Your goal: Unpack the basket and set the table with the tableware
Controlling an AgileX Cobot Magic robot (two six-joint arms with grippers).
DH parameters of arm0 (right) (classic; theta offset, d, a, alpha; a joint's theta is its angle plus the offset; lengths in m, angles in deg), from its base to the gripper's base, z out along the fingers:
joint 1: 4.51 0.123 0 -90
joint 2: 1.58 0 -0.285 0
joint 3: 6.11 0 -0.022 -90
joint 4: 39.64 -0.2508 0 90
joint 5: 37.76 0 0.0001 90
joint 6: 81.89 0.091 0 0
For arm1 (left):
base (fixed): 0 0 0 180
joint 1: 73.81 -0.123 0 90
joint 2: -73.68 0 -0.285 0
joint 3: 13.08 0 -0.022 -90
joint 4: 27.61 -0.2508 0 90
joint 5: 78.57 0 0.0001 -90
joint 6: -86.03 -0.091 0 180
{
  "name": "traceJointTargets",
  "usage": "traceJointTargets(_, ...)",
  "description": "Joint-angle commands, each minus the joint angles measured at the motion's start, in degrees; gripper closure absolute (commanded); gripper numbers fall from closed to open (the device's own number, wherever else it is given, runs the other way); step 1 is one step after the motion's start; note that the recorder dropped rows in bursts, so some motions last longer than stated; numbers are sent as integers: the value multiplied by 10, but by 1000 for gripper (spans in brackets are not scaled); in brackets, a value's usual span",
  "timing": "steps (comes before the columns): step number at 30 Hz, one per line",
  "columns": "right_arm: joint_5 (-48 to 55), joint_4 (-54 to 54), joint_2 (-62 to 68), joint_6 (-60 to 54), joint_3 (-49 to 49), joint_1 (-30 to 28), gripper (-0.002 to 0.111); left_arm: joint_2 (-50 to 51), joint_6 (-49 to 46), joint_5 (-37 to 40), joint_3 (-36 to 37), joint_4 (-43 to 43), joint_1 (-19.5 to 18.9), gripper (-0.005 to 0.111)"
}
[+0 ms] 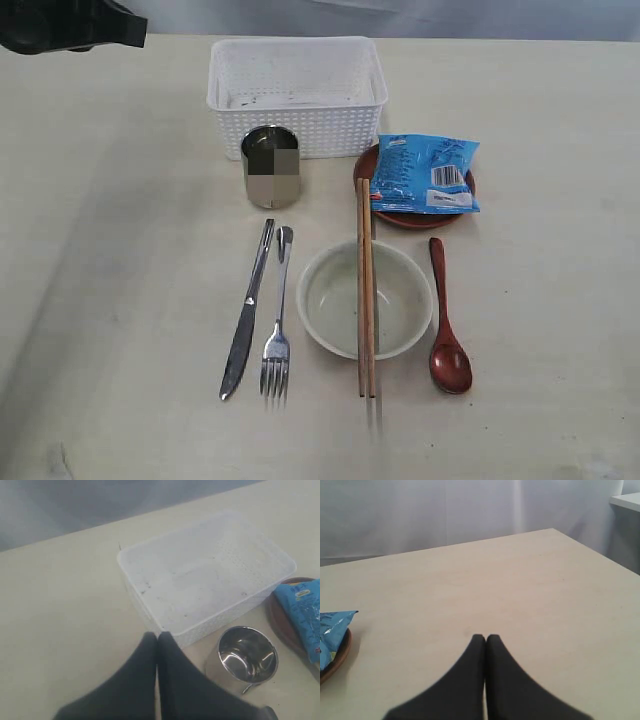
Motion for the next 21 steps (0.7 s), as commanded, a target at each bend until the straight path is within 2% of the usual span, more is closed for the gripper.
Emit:
traceJointTargets(1,4,4,-3,4,2,-4,109,-6,-2,-3,4,-4,3,107)
traceJointTargets(19,4,4,-3,1,2,-4,109,-6,-2,-3,4,-4,3,107)
traceJointTargets(21,4,4,-3,1,2,-4,109,-6,-56,-8,4,-26,3,107)
